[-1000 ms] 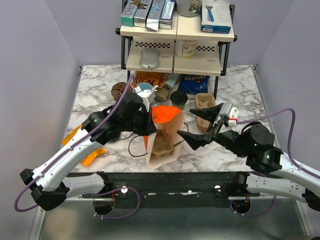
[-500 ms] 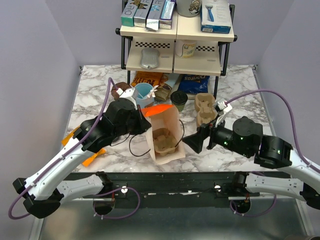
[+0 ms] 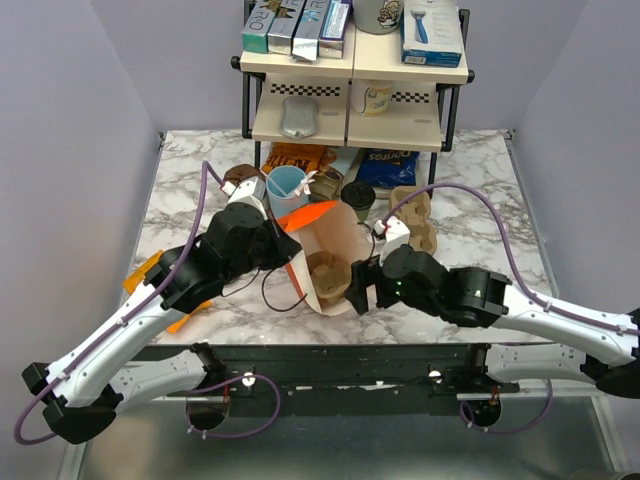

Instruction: Pack the takeout coffee

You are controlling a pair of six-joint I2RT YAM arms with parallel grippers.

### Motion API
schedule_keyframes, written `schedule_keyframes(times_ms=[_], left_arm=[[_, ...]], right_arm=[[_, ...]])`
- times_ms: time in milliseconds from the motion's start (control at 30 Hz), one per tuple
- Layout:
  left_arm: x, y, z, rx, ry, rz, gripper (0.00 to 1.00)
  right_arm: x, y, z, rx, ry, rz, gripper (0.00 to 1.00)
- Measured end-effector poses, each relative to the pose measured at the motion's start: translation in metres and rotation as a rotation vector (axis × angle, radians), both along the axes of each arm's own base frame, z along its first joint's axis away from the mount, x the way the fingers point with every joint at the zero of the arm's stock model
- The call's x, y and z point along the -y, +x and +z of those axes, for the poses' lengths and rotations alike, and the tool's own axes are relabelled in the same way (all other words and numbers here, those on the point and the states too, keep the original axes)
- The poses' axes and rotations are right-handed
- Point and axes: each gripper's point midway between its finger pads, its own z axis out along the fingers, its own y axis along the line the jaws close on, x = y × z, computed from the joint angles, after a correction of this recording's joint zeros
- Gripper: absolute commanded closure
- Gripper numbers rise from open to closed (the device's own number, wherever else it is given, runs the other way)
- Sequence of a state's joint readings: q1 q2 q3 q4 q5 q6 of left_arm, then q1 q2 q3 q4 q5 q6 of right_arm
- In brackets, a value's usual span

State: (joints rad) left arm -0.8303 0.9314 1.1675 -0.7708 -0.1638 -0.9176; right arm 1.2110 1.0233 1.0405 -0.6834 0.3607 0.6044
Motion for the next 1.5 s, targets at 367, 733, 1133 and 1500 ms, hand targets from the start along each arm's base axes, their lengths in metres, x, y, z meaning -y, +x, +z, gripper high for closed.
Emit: schedule_keyframes(times_ms=[367,733,1133,1500], left_arm=[[0.003,-0.003,-0.002,0.045,0.015,-0.069,0.88],[-0.004,-0.027,0.02,0.098,0.092,-0.236,0.01],[-0.044,-0.051,0.082,0.271,0.134,-0.274,0.01],[-0.023,-0.036,0.008,0.096,0.239,-0.301,0.01]], right_arm=[[0.017,0.03,-0.022,0.082,-0.164,-0.148,0.92],[0.022,0.036,0.032,0.282,-0.208,0.017,0.99],[0.043,0.053,0.027,0.468,-0.469,0.127,0.99],[0.033,0.06,0.034,0.432,-0.492,0.082,0.99]])
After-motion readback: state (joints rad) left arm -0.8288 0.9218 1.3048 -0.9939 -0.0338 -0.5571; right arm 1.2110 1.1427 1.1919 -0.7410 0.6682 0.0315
